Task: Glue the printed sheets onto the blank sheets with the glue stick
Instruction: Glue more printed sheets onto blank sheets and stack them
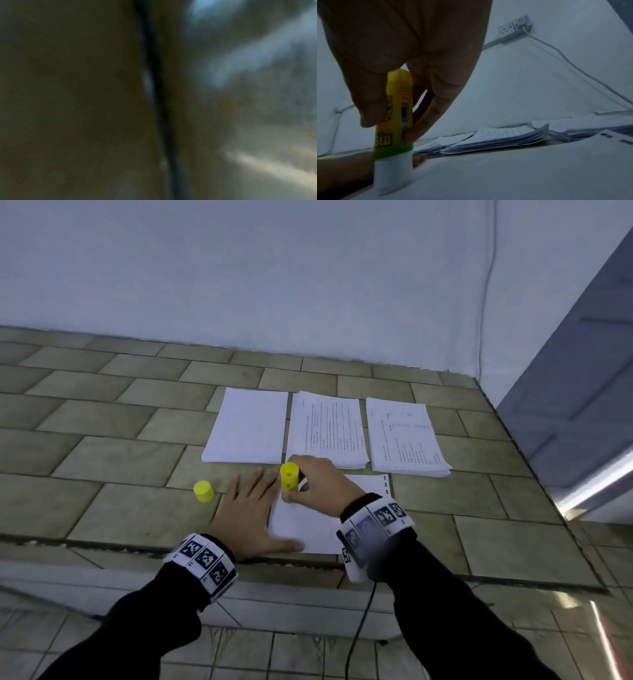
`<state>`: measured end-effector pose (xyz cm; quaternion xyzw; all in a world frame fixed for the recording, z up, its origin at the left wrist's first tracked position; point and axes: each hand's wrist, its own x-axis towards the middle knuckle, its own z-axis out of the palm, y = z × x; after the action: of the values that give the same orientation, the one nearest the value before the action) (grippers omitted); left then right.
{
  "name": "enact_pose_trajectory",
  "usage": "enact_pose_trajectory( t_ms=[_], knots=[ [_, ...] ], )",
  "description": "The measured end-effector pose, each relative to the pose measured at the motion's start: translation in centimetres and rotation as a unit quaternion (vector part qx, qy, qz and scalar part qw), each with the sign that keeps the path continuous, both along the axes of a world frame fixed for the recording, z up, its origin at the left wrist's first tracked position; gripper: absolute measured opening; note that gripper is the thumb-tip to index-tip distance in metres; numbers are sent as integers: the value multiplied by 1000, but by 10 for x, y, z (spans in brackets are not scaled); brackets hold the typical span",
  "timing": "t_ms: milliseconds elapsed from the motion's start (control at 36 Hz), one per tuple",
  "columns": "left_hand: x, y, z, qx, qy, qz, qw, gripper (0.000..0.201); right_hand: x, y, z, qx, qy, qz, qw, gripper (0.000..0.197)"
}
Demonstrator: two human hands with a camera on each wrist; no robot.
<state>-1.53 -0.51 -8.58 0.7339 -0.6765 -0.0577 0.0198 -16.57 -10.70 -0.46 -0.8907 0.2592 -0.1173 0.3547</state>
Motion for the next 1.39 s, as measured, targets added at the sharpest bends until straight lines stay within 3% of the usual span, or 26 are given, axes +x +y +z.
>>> enact_pose_trajectory(
  t_ms=[278, 472, 805, 1083, 1250, 1389],
  knots=[
    [0, 1, 1, 24, -11, 8, 1000, 139, 9, -25, 3, 2, 17, -64, 998, 17],
    [-1, 3, 4, 14, 14, 10, 1000, 137, -25, -20, -1, 50, -10, -78, 996, 20],
    [-2, 1, 5, 26, -6, 15, 1000, 134, -84, 2, -3, 68, -12, -26, 997, 22],
    [-3, 2, 6, 23, 3, 7, 1000, 134, -75, -13, -2, 72, -2, -41, 997, 22],
    [-3, 2, 7, 23, 3, 6, 1000, 136, -63, -38, -2, 5, -1, -96, 995, 13],
    [-4, 3, 8, 21, 7, 5, 1000, 136, -57, -49, -5, -10, 20, -115, 993, 18]
  ],
)
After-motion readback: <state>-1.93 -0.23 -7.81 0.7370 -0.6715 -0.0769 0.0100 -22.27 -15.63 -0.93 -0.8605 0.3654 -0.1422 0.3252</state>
